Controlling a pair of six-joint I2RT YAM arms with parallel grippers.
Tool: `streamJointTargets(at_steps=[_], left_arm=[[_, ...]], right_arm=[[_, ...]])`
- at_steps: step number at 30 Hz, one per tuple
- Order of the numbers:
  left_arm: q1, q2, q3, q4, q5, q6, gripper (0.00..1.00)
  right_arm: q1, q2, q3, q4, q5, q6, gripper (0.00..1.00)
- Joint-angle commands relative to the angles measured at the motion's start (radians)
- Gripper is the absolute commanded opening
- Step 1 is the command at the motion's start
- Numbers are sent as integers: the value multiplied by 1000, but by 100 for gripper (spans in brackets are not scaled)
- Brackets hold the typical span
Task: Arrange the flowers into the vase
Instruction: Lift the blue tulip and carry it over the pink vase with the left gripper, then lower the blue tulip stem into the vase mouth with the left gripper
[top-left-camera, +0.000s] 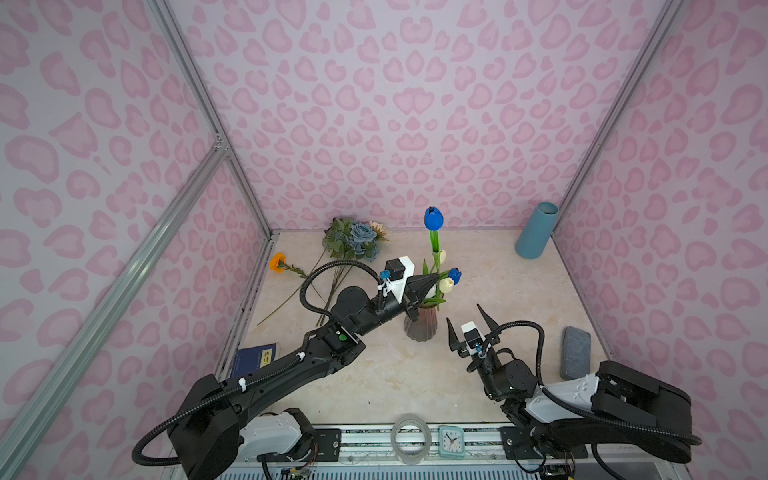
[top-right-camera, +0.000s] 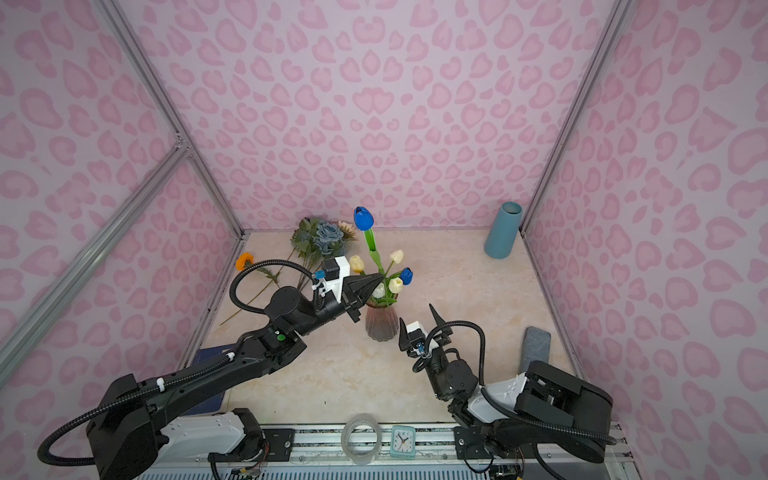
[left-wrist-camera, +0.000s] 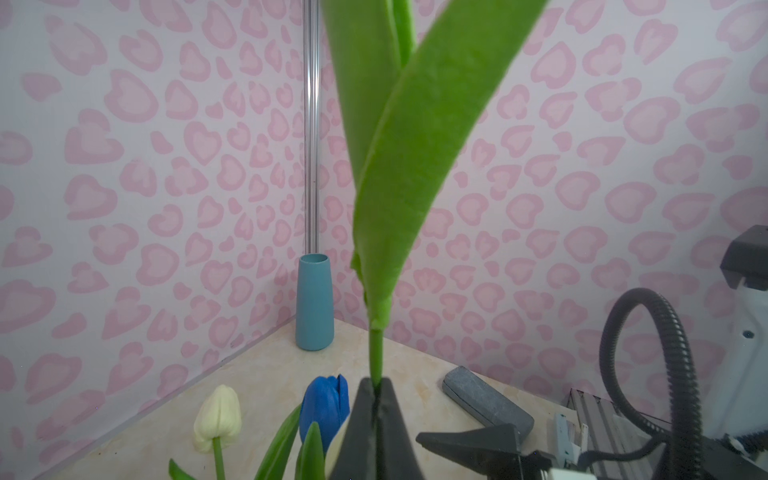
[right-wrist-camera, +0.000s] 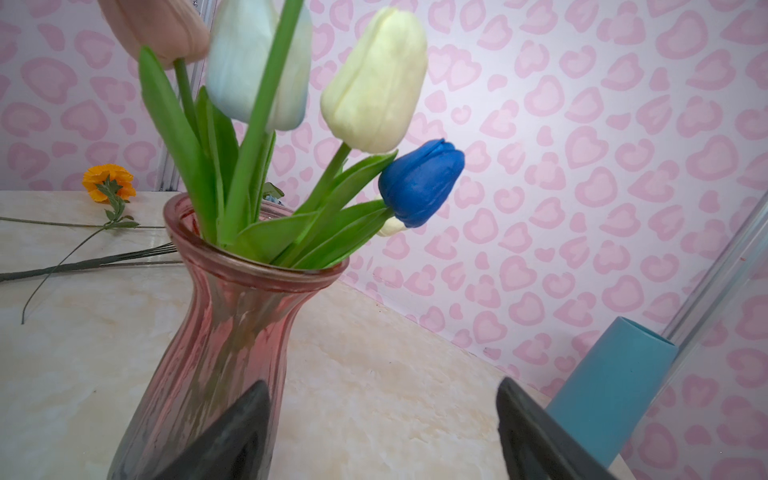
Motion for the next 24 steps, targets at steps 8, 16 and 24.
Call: streamJointTargets(at_steps=[8, 16, 24], left_arm=[[45, 72, 46, 2, -100, 127, 3], [76, 93, 59, -35, -156, 167, 3], [93, 125, 85, -23, -182, 161, 3]], right_arm=[[-1, 12, -4, 37, -4, 24, 85], [-1, 26, 0, 37, -7, 24, 85], [-1, 41, 6, 36, -9, 23, 85]])
